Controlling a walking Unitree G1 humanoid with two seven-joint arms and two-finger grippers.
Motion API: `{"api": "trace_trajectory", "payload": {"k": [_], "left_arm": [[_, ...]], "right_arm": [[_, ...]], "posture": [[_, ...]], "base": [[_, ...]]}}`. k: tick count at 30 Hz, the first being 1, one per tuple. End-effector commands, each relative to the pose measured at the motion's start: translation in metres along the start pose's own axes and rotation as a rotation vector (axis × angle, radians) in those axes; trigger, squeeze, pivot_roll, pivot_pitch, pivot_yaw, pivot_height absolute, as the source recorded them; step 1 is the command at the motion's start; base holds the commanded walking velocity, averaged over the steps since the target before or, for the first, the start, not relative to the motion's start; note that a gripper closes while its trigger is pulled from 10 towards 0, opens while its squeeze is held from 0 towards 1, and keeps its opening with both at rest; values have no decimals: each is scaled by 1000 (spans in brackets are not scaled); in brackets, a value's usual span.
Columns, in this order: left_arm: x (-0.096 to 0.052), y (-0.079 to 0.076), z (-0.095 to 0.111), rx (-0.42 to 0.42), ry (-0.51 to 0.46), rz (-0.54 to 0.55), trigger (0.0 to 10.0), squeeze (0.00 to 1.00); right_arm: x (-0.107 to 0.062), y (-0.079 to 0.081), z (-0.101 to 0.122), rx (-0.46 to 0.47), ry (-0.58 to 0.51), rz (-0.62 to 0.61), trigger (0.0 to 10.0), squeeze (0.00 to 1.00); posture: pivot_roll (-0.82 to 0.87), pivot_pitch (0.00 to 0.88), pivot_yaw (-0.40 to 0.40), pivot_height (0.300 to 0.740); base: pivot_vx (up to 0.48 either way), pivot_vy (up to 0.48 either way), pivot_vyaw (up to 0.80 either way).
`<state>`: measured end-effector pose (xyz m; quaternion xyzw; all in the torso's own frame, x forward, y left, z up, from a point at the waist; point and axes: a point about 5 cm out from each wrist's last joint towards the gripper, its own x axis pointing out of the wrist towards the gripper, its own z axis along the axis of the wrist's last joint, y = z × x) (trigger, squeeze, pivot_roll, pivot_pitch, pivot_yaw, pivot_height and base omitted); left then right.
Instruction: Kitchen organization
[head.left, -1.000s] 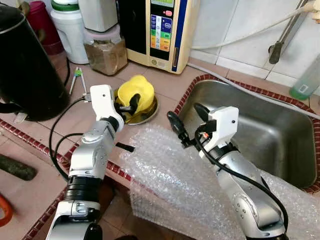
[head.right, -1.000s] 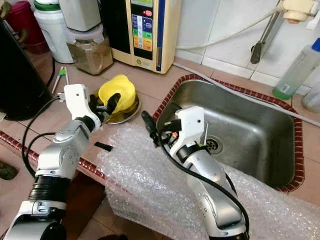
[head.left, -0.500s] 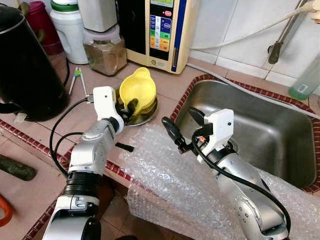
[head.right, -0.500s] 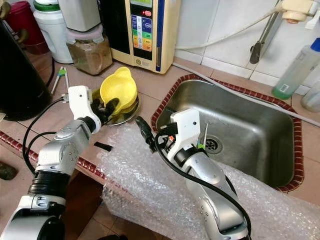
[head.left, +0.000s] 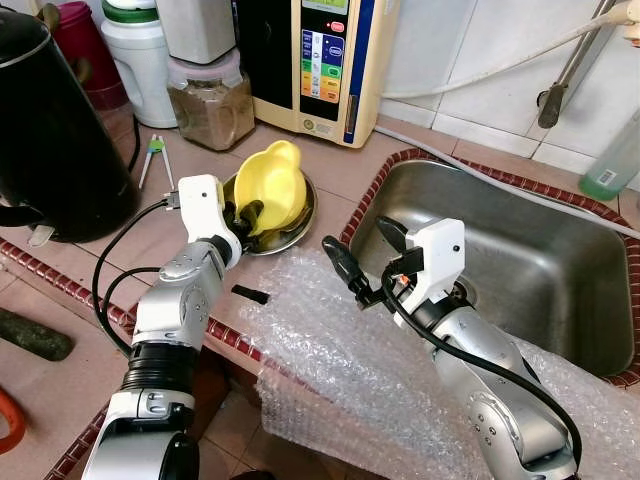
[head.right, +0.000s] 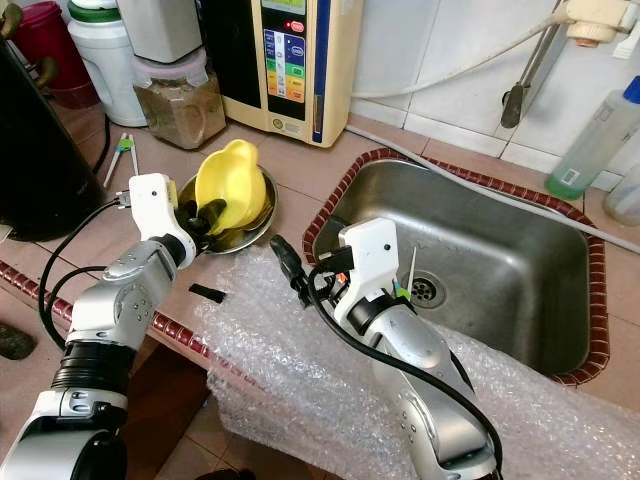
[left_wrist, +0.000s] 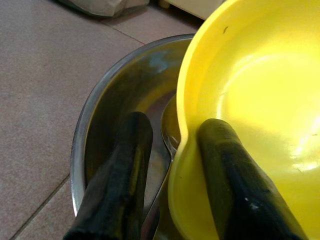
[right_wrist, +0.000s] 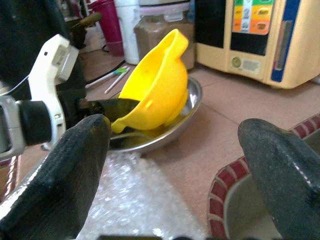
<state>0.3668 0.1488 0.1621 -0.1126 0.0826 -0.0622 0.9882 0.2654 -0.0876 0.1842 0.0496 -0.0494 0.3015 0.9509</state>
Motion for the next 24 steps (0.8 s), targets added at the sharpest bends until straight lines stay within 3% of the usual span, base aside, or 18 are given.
{"api": "trace_trajectory", "payload": {"k": [1, 19, 24], "left_arm": [[-1, 1, -6, -6, 28, 17, 0, 0], [-2, -2, -7, 38, 4, 6, 0, 0], [-3, -3, -1, 65, -55, 4, 0, 0]], "right_arm": [[-2, 7, 6, 3, -22, 54, 10000, 0], [-4, 11, 7, 23, -25, 107, 10000, 0], [0, 10, 7, 27, -31, 102, 10000, 0]], "posture": [[25, 111, -24, 740], [26, 99, -31, 740], [30, 92, -30, 740]], "base": [[0, 0, 0], [0, 0, 0], [0, 0, 0]]}}
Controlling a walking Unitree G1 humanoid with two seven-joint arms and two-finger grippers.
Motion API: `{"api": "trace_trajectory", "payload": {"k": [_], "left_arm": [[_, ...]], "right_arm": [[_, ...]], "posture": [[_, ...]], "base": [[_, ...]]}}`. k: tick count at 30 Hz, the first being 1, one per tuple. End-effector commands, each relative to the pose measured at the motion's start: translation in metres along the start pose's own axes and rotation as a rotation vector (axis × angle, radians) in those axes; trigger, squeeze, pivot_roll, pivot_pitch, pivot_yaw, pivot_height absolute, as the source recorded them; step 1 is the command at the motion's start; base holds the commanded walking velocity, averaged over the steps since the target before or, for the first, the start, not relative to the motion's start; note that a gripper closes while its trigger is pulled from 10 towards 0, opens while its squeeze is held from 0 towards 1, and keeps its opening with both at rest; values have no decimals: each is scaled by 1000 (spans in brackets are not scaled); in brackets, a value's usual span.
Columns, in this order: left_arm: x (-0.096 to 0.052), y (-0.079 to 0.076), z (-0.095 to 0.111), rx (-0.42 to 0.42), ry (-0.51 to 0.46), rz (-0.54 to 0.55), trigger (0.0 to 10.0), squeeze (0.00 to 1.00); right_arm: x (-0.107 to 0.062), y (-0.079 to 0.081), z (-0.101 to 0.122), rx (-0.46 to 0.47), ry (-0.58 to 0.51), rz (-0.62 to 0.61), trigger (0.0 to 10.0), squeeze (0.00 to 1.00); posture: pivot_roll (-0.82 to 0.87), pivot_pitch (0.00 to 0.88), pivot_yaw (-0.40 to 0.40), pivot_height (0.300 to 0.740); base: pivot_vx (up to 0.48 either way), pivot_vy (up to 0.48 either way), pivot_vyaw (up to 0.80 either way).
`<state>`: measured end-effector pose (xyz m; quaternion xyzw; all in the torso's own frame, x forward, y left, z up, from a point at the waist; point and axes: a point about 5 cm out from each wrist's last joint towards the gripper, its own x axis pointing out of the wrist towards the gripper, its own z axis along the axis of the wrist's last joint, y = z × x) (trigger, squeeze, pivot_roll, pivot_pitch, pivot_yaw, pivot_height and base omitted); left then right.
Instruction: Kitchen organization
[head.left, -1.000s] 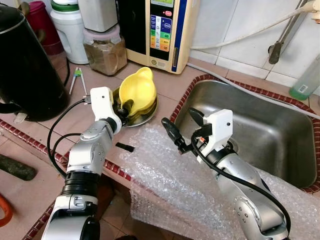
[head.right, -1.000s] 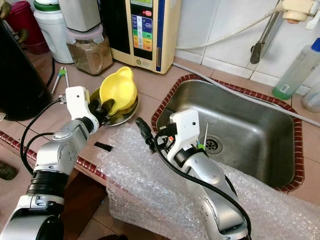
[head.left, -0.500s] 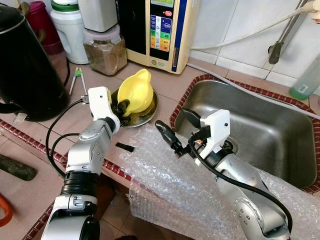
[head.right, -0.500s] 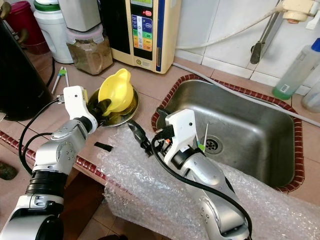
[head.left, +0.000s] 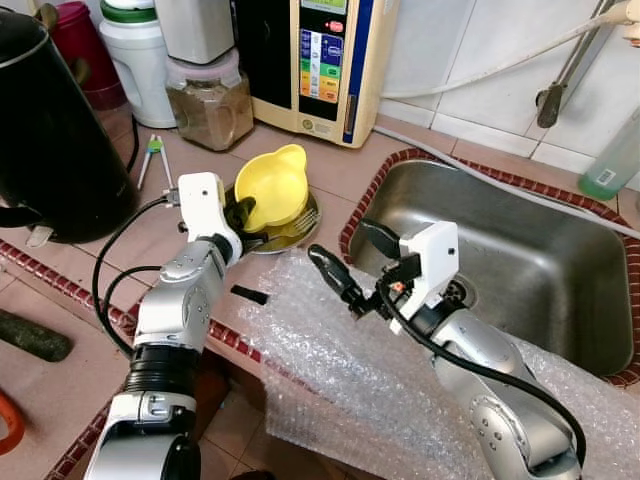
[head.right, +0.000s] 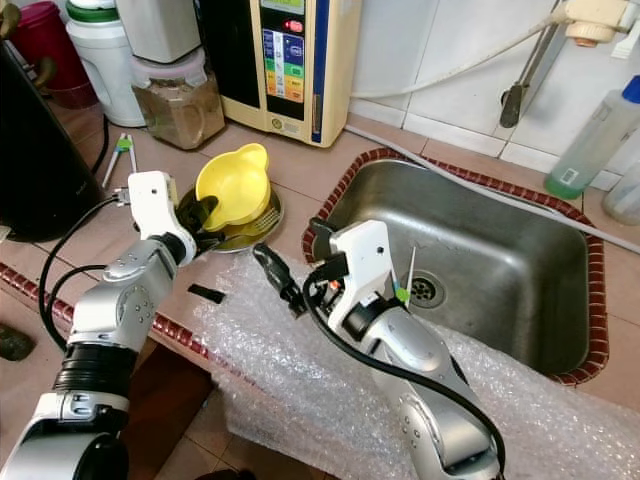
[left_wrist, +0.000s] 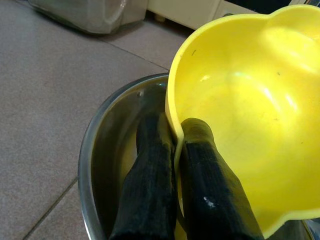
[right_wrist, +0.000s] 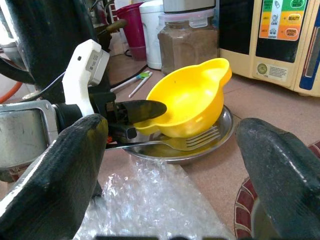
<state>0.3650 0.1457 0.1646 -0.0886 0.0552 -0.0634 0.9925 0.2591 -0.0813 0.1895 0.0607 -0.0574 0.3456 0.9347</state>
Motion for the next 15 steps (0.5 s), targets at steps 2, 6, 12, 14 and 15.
{"api": "trace_trajectory", "payload": {"k": [2, 6, 12, 14, 15], "left_arm": [[-1, 0, -2, 14, -3, 7, 0, 0], [-6, -11, 7, 78, -117, -45, 0, 0], [-10, -25, 23, 171, -269, -99, 0, 0], [-13, -35, 27, 225, -315, -154, 0, 0], [-14, -39, 27, 234, -330, -169, 0, 0]], "right_arm": [[1, 0, 2, 4, -11, 8, 10000, 0], [2, -2, 2, 28, -25, -31, 10000, 0], [5, -4, 7, 113, -82, -92, 10000, 0], [8, -9, 11, 164, -114, -123, 10000, 0], [9, -11, 13, 186, -127, -137, 10000, 0]], "posture": [[30, 92, -30, 740], [24, 88, -21, 740], [22, 84, -23, 740], [23, 83, -29, 740], [24, 84, -31, 740]], "base": [[0, 0, 0], [0, 0, 0], [0, 0, 0], [0, 0, 0], [0, 0, 0]]}}
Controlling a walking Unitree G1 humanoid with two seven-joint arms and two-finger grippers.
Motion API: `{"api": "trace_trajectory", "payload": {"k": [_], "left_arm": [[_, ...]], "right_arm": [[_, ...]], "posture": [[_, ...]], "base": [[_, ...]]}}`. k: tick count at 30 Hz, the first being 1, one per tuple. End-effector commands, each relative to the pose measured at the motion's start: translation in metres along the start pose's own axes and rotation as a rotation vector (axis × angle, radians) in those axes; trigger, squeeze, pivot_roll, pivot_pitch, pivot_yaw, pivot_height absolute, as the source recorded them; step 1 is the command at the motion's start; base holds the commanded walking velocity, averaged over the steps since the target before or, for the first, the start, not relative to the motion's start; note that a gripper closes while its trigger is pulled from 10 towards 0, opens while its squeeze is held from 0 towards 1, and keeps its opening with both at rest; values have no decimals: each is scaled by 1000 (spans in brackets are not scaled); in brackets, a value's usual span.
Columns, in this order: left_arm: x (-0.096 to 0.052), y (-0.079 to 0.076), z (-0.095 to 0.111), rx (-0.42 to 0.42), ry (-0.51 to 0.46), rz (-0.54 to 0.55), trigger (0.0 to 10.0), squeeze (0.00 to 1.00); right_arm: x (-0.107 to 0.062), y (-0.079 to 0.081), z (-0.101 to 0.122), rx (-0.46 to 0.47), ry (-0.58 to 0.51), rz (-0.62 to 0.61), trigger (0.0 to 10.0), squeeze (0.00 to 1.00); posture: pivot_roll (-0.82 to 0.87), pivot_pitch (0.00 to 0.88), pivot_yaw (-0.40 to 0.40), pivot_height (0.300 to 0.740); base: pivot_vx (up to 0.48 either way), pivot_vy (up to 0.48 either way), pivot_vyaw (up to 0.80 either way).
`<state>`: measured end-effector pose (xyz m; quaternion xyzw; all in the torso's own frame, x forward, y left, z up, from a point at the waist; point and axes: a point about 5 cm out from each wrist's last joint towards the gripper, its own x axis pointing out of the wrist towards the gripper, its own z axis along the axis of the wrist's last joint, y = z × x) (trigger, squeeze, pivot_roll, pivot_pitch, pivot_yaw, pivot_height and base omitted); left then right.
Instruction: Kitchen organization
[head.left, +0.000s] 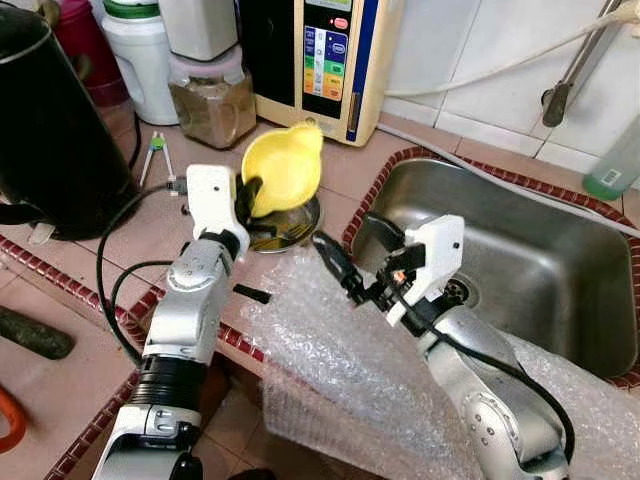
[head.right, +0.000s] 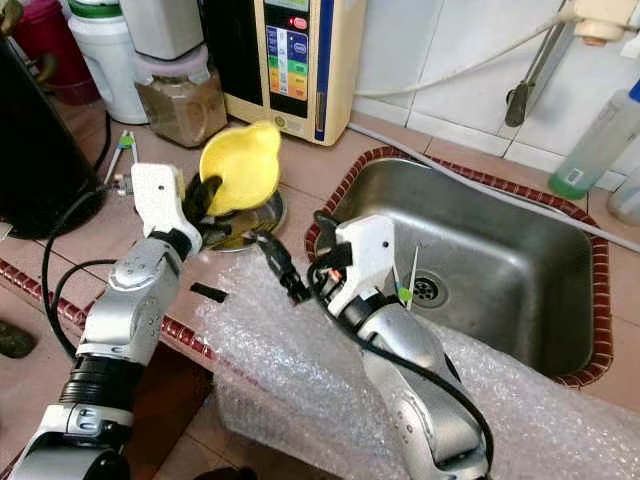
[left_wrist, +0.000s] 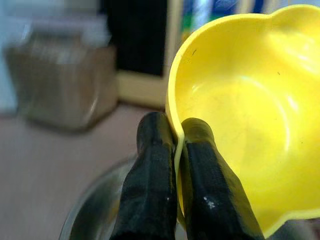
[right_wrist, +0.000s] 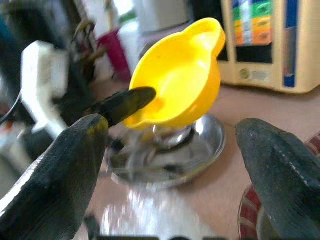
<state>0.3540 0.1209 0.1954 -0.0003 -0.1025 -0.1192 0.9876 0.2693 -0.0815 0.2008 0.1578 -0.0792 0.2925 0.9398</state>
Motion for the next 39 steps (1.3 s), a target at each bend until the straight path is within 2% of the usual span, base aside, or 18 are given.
{"api": "trace_trajectory", "payload": {"k": [1, 9, 20, 21, 22, 28, 39], "left_arm": [[-2, -8, 5, 29, -38, -39, 0, 0], [-8, -29, 5, 38, -93, -133, 0, 0], [-11, -45, 15, -14, -177, -180, 0, 0], [-11, -46, 16, -14, -182, -186, 0, 0], [-12, -49, 16, -15, -185, -199, 0, 0], [-14, -54, 14, -19, -183, -223, 0, 0], [-13, -58, 14, -6, -191, -229, 0, 0]], "right_arm": [[1, -5, 3, 25, -14, -26, 10000, 0], [12, -15, 16, 174, -110, -139, 10000, 0], [21, -24, 5, 96, -40, -243, 10000, 0], [22, -25, 5, 88, -41, -246, 8941, 0], [26, -30, 7, 81, -50, -268, 0, 0], [37, -35, 15, 49, -73, -306, 0, 0], [38, -49, 13, -10, -35, -404, 0, 0]], "posture": [[24, 84, -31, 740], [25, 79, -37, 740], [19, 75, -40, 740], [19, 75, -40, 740], [21, 73, -41, 740], [21, 71, -41, 740], [19, 70, -45, 740]], "base": [[0, 0, 0], [0, 0, 0], [0, 0, 0], [0, 0, 0], [0, 0, 0], [0, 0, 0], [0, 0, 0]]}}
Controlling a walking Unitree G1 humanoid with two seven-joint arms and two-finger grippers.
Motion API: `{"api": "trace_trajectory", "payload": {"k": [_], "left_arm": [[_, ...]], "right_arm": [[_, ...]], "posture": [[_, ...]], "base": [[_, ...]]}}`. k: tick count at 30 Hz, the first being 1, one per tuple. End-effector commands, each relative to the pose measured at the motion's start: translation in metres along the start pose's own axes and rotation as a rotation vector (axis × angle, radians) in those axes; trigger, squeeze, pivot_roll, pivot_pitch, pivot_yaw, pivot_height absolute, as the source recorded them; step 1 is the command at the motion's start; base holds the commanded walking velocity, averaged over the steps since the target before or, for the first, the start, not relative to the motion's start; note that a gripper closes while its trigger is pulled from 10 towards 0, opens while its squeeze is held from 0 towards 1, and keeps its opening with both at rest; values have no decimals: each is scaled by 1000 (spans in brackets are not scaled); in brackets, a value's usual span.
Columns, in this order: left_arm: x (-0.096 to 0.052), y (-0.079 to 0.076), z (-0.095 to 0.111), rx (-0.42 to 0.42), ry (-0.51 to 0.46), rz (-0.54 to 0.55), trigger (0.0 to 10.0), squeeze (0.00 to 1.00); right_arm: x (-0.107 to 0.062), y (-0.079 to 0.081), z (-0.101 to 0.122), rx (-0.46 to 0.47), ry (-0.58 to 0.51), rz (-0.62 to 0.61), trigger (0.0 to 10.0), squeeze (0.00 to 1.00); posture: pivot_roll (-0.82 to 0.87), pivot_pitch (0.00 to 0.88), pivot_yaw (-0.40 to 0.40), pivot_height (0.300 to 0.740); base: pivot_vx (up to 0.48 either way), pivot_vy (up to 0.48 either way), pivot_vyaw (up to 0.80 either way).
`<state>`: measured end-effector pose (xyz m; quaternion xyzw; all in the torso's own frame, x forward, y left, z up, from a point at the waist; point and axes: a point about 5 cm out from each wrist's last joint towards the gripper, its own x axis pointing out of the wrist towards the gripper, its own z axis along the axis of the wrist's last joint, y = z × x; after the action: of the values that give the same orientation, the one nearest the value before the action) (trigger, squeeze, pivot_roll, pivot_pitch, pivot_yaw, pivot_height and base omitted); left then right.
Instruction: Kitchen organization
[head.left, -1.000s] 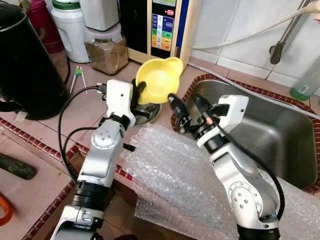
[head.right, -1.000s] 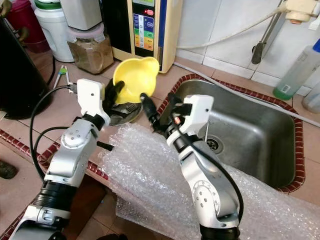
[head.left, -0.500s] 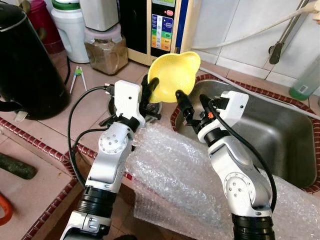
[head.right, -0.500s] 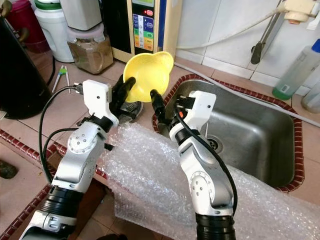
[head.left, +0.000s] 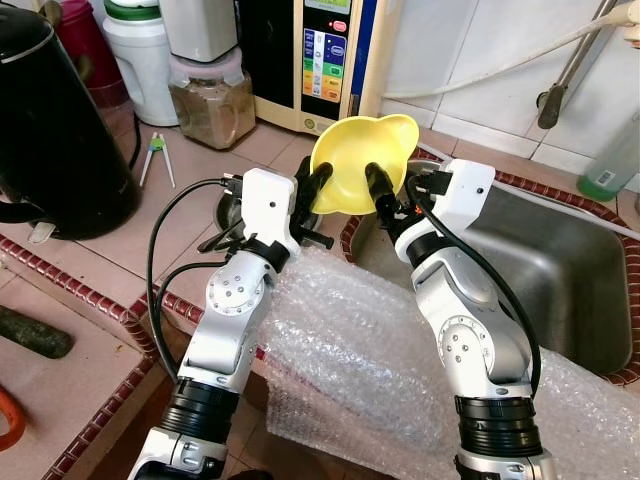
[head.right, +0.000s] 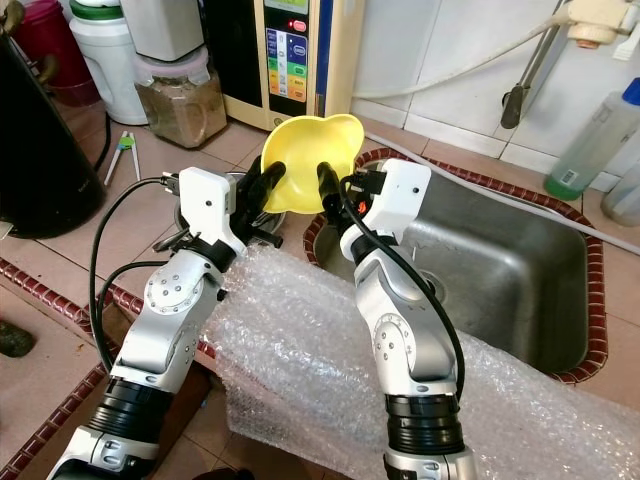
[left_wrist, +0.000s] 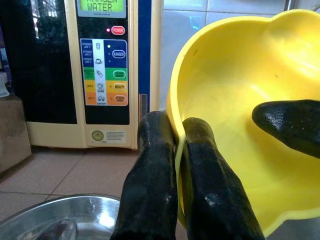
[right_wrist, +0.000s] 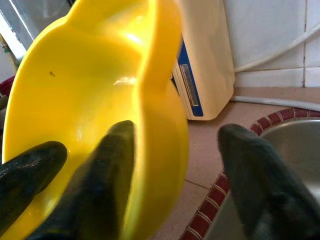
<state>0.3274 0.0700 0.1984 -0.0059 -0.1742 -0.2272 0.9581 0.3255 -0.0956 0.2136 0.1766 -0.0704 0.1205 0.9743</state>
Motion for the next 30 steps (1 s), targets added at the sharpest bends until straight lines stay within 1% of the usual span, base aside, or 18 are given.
{"api": "trace_trajectory", "payload": {"k": [1, 4, 10, 11, 13, 14, 15, 16, 17, 18, 19, 21, 23, 24, 26, 27, 28, 30], "left_arm": [[1, -2, 7, 15, -39, -9, 0, 0], [1, -1, 7, 20, -36, -4, 0, 0], [1, 3, 6, 45, -28, 21, 0, 0], [1, 3, 6, 47, -28, 23, 314, 0], [1, 3, 6, 50, -27, 24, 549, 0], [1, 4, 6, 52, -27, 26, 1804, 0], [1, 4, 6, 53, -27, 28, 1804, 0], [2, 4, 6, 62, -27, 32, 3686, 0], [2, 4, 6, 67, -28, 34, 4235, 0], [2, 5, 6, 73, -29, 37, 4431, 0], [3, 6, 7, 79, -30, 41, 4902, 0], [4, 9, 7, 89, -29, 51, 6784, 0], [4, 9, 7, 89, -28, 51, 6784, 0], [4, 8, 6, 96, -22, 35, 10000, 0], [4, 8, 6, 98, -19, 26, 10000, 0], [4, 8, 6, 92, -17, 27, 10000, 24], [4, 7, 5, 78, -16, 22, 10000, 1000], [4, 4, 5, 62, -17, 1, 10000, 1000]], "right_arm": [[0, -11, -1, -21, 8, -62, 0, 0], [0, -16, -1, -44, 7, -91, 0, 0], [1, -19, 1, -48, -4, -111, 0, 0], [1, -19, 1, -47, -5, -115, 0, 0], [1, -20, 1, -47, -7, -118, 0, 0], [1, -20, 1, -46, -7, -120, 0, 0], [1, -20, 1, -45, -7, -121, 0, 0], [1, -20, 1, -44, -7, -126, 0, 0], [1, -21, 1, -43, -8, -130, 0, 0], [1, -21, 1, -43, -9, -135, 0, 0], [2, -22, 1, -43, -10, -140, 0, 0], [2, -25, 2, -45, -13, -154, 0, 0], [3, -26, 3, -45, -14, -157, 0, 0], [3, -28, 3, -48, -14, -164, 0, 0], [4, -29, 3, -50, -14, -168, 0, 0], [4, -29, 4, -50, -15, -170, 0, 0], [4, -30, 4, -50, -16, -171, 0, 0], [4, -31, 5, -51, -16, -176, 0, 0]], "posture": [[20, 70, -44, 740], [20, 70, -44, 740], [22, 68, -43, 740], [22, 68, -42, 740], [22, 68, -42, 740], [22, 67, -41, 740], [22, 66, -42, 740], [23, 64, -42, 740], [23, 63, -42, 740], [23, 62, -41, 740], [24, 61, -41, 740], [24, 60, -40, 740], [24, 60, -40, 740], [24, 58, -40, 740], [25, 58, -40, 740], [26, 57, -40, 740], [25, 56, -40, 740], [24, 56, -40, 740]], "base": [[0, 0, 0], [0, 0, 0], [0, 0, 0], [0, 0, 0], [0, 0, 0], [0, 0, 0], [0, 0, 0], [0, 0, 0], [0, 0, 0], [0, 0, 0], [0, 0, 0], [0, 0, 0], [0, 0, 0], [0, 0, 0], [0, 0, 0], [0, 0, 0], [0, 0, 0], [0, 0, 0]]}}
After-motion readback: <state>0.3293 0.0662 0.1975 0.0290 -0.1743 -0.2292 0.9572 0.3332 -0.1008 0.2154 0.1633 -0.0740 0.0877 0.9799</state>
